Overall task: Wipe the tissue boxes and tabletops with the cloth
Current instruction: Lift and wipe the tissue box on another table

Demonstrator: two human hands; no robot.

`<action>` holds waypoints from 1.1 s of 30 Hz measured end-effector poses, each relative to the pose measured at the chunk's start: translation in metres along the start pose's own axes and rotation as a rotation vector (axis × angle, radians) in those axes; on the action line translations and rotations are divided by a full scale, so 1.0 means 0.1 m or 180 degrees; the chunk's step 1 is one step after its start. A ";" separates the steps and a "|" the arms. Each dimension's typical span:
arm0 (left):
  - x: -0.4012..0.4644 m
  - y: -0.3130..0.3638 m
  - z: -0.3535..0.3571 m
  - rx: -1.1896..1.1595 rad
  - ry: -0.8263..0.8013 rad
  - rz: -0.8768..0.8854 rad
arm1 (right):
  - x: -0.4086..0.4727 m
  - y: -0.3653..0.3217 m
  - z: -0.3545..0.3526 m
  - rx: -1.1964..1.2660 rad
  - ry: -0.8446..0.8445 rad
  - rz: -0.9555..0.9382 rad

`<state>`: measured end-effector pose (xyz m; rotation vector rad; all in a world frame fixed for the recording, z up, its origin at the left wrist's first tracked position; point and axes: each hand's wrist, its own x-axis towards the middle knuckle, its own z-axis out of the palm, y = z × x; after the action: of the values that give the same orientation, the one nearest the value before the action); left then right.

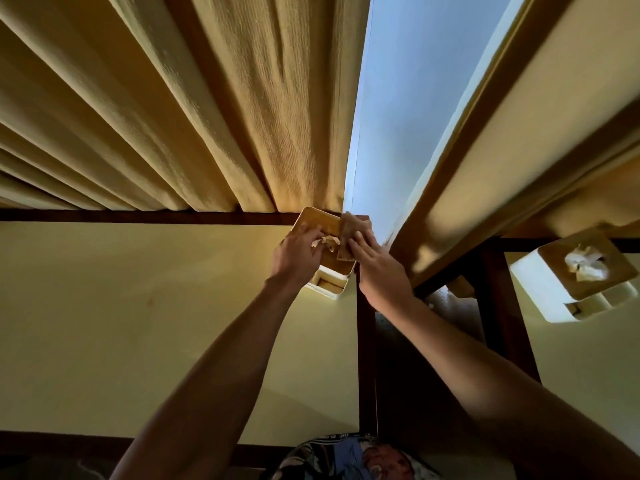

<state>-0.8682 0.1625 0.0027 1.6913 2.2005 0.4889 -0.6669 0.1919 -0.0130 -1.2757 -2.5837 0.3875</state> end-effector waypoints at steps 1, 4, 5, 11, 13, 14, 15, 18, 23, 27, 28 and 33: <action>0.00 -0.02 0.03 -0.0014 0.0011 -0.0010 | -0.11 -0.06 0.05 -0.0034 0.0073 -0.0053; 0.00 -0.09 0.07 0.0035 -0.0047 0.0022 | -0.40 -0.24 0.11 0.0033 0.0011 -0.0320; 0.00 -0.11 0.07 0.0054 -0.0072 0.0024 | -0.40 -0.23 0.09 0.0104 0.0040 -0.0384; -0.03 -0.11 0.13 -0.0128 0.0191 0.0234 | 0.09 0.02 -0.27 0.1415 0.0178 0.1187; -0.07 -0.12 0.15 -0.0197 0.0354 0.0165 | 0.20 0.04 -0.36 0.2119 0.0241 0.2020; -0.09 -0.12 0.16 -0.0247 0.0277 0.0064 | 0.24 0.07 -0.37 0.2458 0.0222 0.2338; -0.11 -0.13 0.18 -0.0293 0.0117 0.0000 | 0.26 0.09 -0.37 0.2750 0.0107 0.2546; -0.10 -0.15 0.17 -0.0392 -0.0282 0.0024 | 0.33 0.09 -0.31 0.3363 -0.0305 0.2563; -0.08 -0.17 0.07 -0.0433 -0.0451 -0.0050 | 0.72 0.15 -0.25 0.3235 -0.0980 0.2295; -0.07 -0.19 0.08 -0.0525 -0.0494 -0.0056 | 1.21 0.12 -0.16 0.2533 -0.1867 0.1929; -0.07 -0.19 0.08 -0.0529 -0.0499 -0.0055 | 1.33 0.06 -0.13 0.2355 -0.1994 0.1798; -0.04 -0.23 0.14 -0.0570 -0.0417 -0.0020 | 1.89 -0.20 0.13 0.2103 -0.2345 0.1438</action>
<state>-0.8804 0.1543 -0.0199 1.5760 2.0058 0.5400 -0.7982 0.3300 -0.0012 -1.6111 -2.2212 1.9105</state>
